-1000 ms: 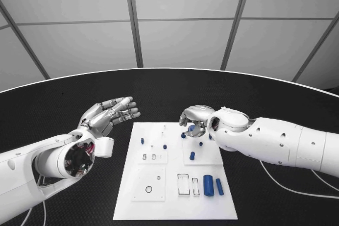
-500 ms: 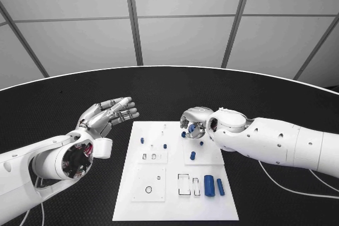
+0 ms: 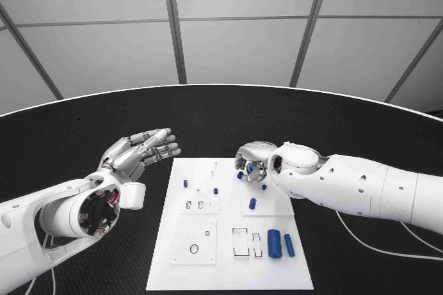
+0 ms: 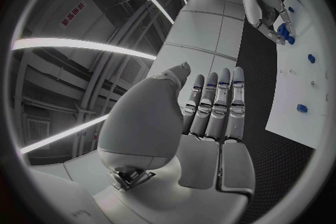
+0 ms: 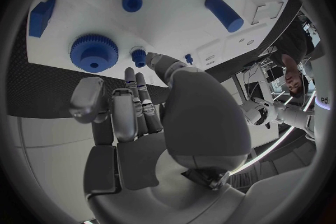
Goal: Assemble the parts on the task board
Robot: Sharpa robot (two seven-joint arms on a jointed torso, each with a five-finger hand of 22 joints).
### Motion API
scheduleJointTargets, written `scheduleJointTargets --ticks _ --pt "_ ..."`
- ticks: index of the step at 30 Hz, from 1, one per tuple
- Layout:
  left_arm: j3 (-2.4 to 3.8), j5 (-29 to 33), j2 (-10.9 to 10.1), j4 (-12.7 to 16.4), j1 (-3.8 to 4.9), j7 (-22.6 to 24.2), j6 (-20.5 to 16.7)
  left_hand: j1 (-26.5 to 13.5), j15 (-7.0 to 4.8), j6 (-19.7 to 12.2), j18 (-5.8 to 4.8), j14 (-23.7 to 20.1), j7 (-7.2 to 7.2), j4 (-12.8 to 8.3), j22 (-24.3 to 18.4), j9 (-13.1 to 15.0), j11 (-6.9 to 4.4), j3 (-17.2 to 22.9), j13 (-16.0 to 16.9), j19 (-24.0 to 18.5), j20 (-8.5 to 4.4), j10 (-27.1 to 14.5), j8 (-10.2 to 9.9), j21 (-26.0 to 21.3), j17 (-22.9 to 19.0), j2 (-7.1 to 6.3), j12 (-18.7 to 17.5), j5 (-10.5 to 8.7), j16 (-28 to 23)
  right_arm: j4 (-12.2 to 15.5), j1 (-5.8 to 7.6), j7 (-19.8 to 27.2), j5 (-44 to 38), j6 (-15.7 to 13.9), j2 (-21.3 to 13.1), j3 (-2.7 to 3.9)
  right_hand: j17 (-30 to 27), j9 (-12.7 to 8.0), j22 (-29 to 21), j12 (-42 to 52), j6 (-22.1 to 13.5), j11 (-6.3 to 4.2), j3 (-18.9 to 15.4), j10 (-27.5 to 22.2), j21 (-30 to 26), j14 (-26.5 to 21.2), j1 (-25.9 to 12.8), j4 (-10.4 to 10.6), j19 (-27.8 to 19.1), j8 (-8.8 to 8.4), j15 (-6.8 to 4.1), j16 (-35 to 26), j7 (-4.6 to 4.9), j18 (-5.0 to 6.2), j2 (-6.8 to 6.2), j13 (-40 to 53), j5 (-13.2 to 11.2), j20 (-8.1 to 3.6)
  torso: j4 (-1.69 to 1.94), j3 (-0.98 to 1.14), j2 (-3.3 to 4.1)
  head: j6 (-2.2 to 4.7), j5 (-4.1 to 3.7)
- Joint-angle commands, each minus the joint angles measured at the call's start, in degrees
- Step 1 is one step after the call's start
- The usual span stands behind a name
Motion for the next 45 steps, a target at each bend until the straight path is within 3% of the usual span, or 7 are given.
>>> scheduleJointTargets --ticks 1,17,21,45 --pt "0.00 0.0 -0.1 0.0 0.01 0.0 0.0 0.0 0.07 0.3 0.77 0.3 1.73 -0.1 0.1 -0.1 0.09 0.3 -0.1 0.5 -0.04 0.3 -0.3 0.3 0.1 -0.59 -0.2 -0.11 -0.4 -0.1 0.00 -0.1 0.0 0.0 0.1 0.00 0.1 0.1 0.1 0.3 0.0 -0.08 0.2 0.5 0.4 3.5 -0.2 0.2 0.4 0.42 0.29 0.4 0.02 -0.90 0.46 0.1 0.0 -0.09 0.15 0.01 0.16 0.02 -0.07" --pt "0.02 0.0 -0.2 0.2 0.05 -0.1 0.1 0.0 0.08 0.3 0.76 0.2 1.74 -0.2 0.1 -0.1 0.10 0.4 -0.1 0.5 -0.06 0.3 -0.3 0.3 0.1 -0.62 -0.3 -0.11 -0.4 -0.7 0.00 -0.4 0.0 -0.4 0.3 0.00 0.4 1.1 1.9 1.6 1.4 -0.67 1.8 3.5 1.7 3.4 -0.1 0.6 0.7 1.62 -0.18 1.2 0.17 -1.10 1.57 0.6 0.1 -0.44 0.29 0.16 0.73 -0.06 -0.20" --pt "0.02 0.0 -0.2 0.1 0.06 -0.2 0.1 -0.1 0.10 0.3 0.76 0.2 1.73 -0.2 0.1 -0.1 0.11 0.4 -0.1 0.5 -0.07 0.2 -0.4 0.4 0.1 -0.63 -0.4 -0.11 -0.4 -0.7 0.00 -0.6 0.0 -0.2 0.2 0.00 0.5 1.6 2.5 2.0 2.3 -0.85 2.3 4.5 2.1 3.4 0.2 0.4 0.8 2.23 -0.31 1.5 0.10 -1.17 1.81 0.8 0.0 -0.56 0.33 0.05 0.81 -0.12 -0.28" --pt "0.04 0.0 -0.3 0.2 0.10 -0.4 0.1 -0.3 0.26 0.0 0.68 -0.2 1.85 -0.3 0.0 -0.2 0.27 0.8 -0.1 0.4 -0.09 -0.1 -0.6 0.4 0.0 -0.80 -0.9 -0.12 -0.9 -0.7 0.00 -0.5 0.0 0.1 0.5 -0.01 0.4 1.9 2.5 2.0 2.4 -0.86 2.5 4.9 2.1 3.4 0.1 0.4 0.7 2.41 -0.34 1.6 0.17 -1.15 1.68 0.9 -0.2 -0.62 0.62 0.03 1.14 -0.16 -0.49"
